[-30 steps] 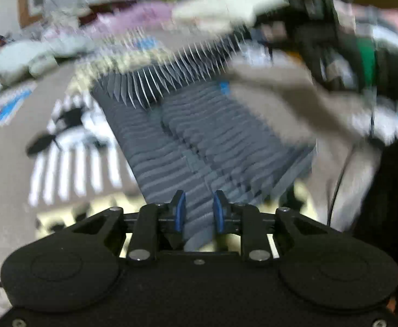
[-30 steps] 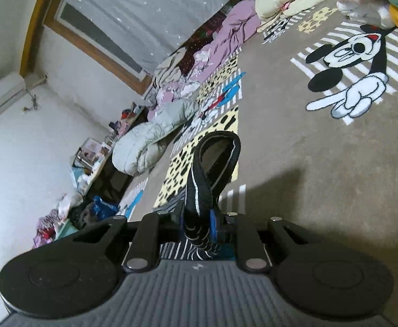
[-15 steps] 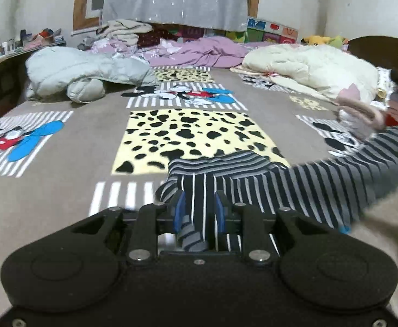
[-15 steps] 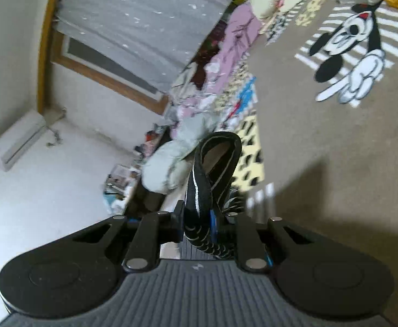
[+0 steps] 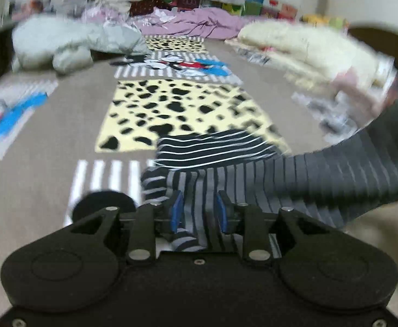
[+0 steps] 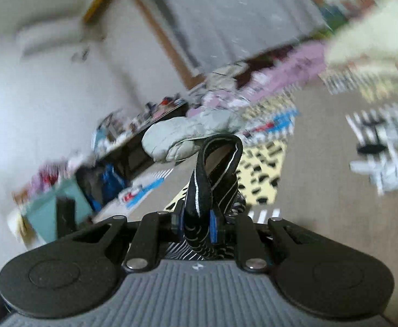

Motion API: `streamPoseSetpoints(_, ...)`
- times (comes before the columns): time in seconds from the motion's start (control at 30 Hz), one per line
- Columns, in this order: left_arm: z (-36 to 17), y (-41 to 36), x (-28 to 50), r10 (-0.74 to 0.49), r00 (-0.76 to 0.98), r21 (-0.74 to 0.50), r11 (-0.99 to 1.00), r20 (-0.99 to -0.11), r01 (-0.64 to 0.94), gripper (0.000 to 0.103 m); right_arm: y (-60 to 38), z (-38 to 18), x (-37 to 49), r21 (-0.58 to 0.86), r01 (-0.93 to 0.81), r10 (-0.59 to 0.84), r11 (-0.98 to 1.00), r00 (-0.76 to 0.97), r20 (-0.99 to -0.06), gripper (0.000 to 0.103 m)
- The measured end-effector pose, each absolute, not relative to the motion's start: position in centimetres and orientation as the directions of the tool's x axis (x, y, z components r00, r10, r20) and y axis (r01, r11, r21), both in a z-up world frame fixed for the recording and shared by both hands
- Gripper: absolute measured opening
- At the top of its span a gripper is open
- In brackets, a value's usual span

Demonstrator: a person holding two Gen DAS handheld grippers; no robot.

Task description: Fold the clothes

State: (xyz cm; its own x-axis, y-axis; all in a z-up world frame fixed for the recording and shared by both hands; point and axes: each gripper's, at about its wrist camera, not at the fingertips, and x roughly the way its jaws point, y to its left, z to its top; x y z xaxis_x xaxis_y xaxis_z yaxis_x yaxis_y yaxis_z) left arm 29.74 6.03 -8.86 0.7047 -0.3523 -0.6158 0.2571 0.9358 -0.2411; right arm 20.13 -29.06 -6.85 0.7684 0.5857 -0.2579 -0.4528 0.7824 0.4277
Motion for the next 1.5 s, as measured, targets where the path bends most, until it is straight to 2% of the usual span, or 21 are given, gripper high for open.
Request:
streamPoseSetpoints(0.1,-8.5,8.6,28.2,-0.447,0.69,-0.421,0.879,-0.569,0.221,0.035,-25.7,-4.9,18.6,0.199,-0.578,0.611,0.791,0.739,-0.282,0.019)
streamPoseSetpoints(0.13,-8.5,9.5,27.7,-0.476,0.686,-0.478,0.853,-0.551,0.208,0.039,-24.5,-4.4,17.9,0.129,-0.619,0.626,0.775,0.723,-0.291,0.019)
streamPoseSetpoints(0.27,-8.7,12.6,25.5,-0.59,0.652,-0.664,0.727,-0.477,0.173,0.041,-18.9,-3.7,14.3,-0.15,-0.772,0.696,0.617,0.625,-0.352,0.019)
streamPoseSetpoints(0.37,-9.9,13.4,24.0,-0.631,0.62,-0.715,0.681,-0.467,0.155,0.042,-15.4,-4.9,11.0,-0.324,-0.822,0.71,0.468,0.569,-0.416,0.019)
streamPoseSetpoints(0.53,-11.5,13.6,22.7,-0.674,0.565,-0.751,0.646,-0.476,0.138,0.042,-12.5,-7.6,6.8,-0.469,-0.837,0.701,0.282,0.514,-0.495,0.019)
streamPoseSetpoints(0.7,-12.1,13.4,23.1,-0.658,0.575,-0.756,0.646,-0.486,0.101,0.043,-11.9,-8.7,4.4,-0.525,-0.828,0.681,0.197,0.501,-0.535,0.019)
streamPoseSetpoints(0.9,-12.3,11.8,26.2,-0.563,0.597,-0.67,0.74,-0.571,0.058,0.041,-12.7,-10.3,3.4,-0.531,-0.829,0.65,0.175,0.503,-0.57,0.019)
streamPoseSetpoints(0.97,-12.2,11.1,27.2,-0.533,0.608,-0.633,0.772,-0.588,0.065,0.033,-13.0,-10.7,3.1,-0.53,-0.83,0.64,0.174,0.505,-0.579,0.019)
streamPoseSetpoints(1.03,-12.1,10.6,28.4,-0.502,0.618,-0.596,0.801,-0.605,0.067,0.019,-13.0,-11.7,3.5,-0.533,-0.829,0.626,0.169,0.508,-0.592,0.019)
streamPoseSetpoints(1.07,-12.1,10.4,28.9,-0.493,0.617,-0.585,0.808,-0.613,0.065,0.018,-12.8,-12.3,3.8,-0.53,-0.832,0.618,0.166,0.506,-0.601,0.02)
streamPoseSetpoints(1.17,-11.9,10.0,30.6,-0.464,0.613,-0.538,0.839,-0.64,0.073,0.017,-12.6,-13.3,3.8,-0.505,-0.847,0.606,0.164,0.491,-0.626,0.023)
streamPoseSetpoints(1.4,-12.0,10.2,33.2,-0.467,0.6,-0.514,0.851,-0.65,0.105,0.017,-13.7,-11.5,0.9,-0.383,-0.909,0.648,0.164,0.392,-0.653,0.03)
streamPoseSetpoints(1.5,-12.0,9.6,33.8,-0.485,0.591,-0.497,0.853,-0.644,0.159,0.007,-14.8,-9.8,1.4,-0.275,-0.933,0.688,0.231,0.357,-0.632,0.03)
